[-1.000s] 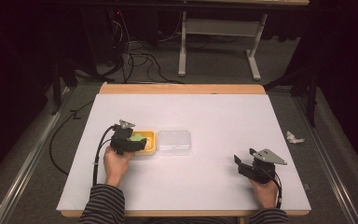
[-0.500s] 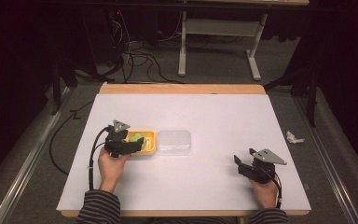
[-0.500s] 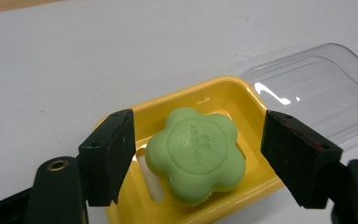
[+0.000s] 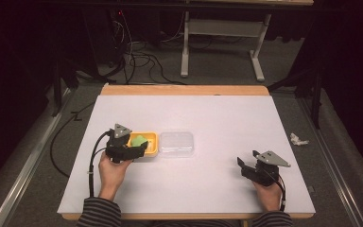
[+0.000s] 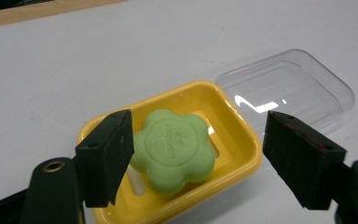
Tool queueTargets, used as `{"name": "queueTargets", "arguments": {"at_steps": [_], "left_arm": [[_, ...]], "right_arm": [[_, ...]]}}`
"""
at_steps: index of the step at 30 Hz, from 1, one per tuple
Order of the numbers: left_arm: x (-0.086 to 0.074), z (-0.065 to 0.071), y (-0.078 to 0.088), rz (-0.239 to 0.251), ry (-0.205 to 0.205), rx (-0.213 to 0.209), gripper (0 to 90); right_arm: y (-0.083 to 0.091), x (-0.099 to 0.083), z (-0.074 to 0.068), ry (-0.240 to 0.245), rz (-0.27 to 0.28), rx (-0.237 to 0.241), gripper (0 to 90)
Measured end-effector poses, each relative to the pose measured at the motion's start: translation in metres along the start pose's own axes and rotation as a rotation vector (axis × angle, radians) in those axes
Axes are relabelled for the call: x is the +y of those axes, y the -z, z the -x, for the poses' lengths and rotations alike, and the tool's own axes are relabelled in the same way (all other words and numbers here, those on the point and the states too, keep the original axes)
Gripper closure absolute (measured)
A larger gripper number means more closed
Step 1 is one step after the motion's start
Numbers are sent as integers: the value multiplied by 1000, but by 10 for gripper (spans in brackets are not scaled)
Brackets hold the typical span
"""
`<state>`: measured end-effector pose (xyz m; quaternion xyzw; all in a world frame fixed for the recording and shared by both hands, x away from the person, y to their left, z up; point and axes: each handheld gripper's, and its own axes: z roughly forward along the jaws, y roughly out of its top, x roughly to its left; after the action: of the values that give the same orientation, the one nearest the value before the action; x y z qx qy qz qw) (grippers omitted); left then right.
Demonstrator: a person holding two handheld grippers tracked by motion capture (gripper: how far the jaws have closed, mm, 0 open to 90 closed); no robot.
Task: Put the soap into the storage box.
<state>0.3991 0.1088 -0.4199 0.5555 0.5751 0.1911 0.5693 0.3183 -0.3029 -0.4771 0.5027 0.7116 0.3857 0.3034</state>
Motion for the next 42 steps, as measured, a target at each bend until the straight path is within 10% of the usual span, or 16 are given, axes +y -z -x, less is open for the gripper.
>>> {"name": "queueTargets", "arguments": {"at_steps": [42], "left_arm": [[-11, 41, 36, -20, 6, -170, 238]], "right_arm": [[1, -1, 2, -19, 18, 3, 313]]}}
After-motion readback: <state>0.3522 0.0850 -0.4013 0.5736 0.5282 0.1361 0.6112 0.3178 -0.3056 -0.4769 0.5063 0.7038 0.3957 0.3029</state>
